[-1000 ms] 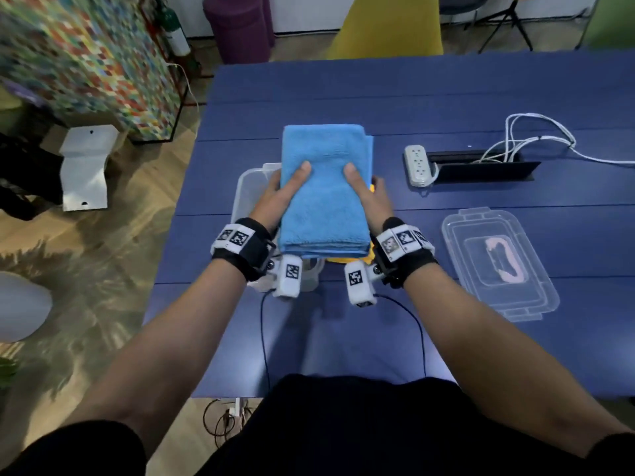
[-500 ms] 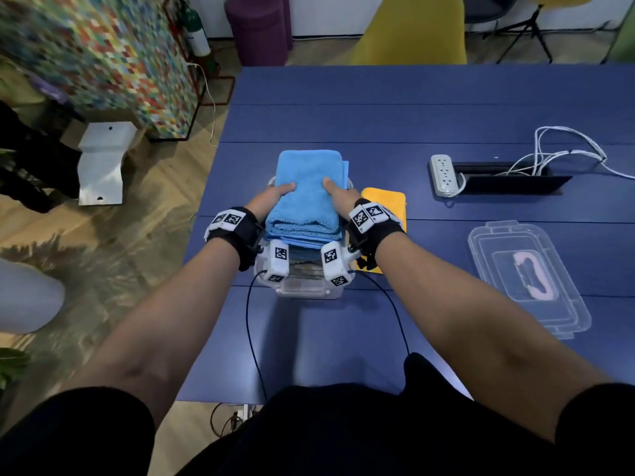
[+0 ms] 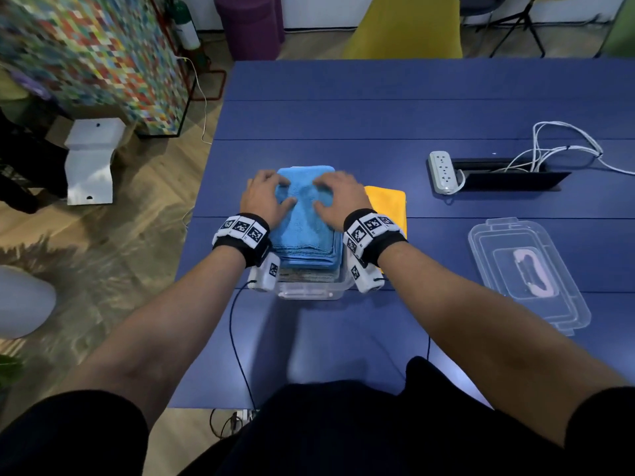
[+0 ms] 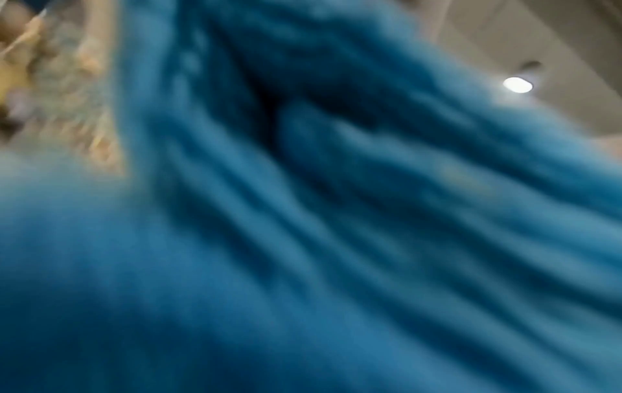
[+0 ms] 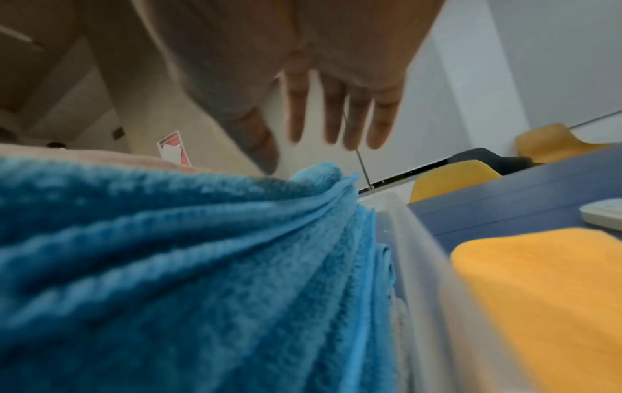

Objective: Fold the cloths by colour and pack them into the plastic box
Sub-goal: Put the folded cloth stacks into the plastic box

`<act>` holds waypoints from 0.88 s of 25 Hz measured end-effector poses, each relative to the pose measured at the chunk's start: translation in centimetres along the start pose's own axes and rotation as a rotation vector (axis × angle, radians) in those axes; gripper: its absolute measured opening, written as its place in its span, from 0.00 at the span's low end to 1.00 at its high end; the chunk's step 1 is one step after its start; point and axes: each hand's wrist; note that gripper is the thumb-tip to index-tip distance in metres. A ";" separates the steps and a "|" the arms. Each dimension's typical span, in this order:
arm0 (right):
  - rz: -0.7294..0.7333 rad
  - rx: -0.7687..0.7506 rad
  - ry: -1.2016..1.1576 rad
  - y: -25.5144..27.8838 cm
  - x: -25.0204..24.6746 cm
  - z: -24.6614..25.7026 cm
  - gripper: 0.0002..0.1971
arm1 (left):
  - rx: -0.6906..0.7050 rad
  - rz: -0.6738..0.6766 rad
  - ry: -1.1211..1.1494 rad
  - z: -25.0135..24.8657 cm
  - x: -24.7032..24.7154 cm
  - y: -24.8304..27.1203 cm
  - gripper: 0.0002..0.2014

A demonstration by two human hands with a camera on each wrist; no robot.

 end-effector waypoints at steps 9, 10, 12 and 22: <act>0.553 -0.092 0.551 -1.3 0.6 -1.8 0.29 | 0.230 0.599 -0.474 0.0 0.9 -2.3 0.36; 0.574 -0.095 0.601 -1.0 1.2 -1.7 0.30 | 0.234 0.617 -0.565 -0.1 1.3 -2.3 0.36; 0.605 -0.081 0.627 -0.5 1.6 -1.7 0.33 | 0.237 0.623 -0.680 -0.4 2.2 -2.0 0.35; 0.736 -0.087 0.633 -2.2 -0.2 -1.5 0.69 | 0.279 0.691 -0.570 -2.6 -1.2 -2.3 0.64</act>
Point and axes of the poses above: each hand's wrist, its own y-axis away from the middle knuckle, its own x-axis out of the palm, z = x × y, and after that the axes turned 1 degree about -x, right-handed
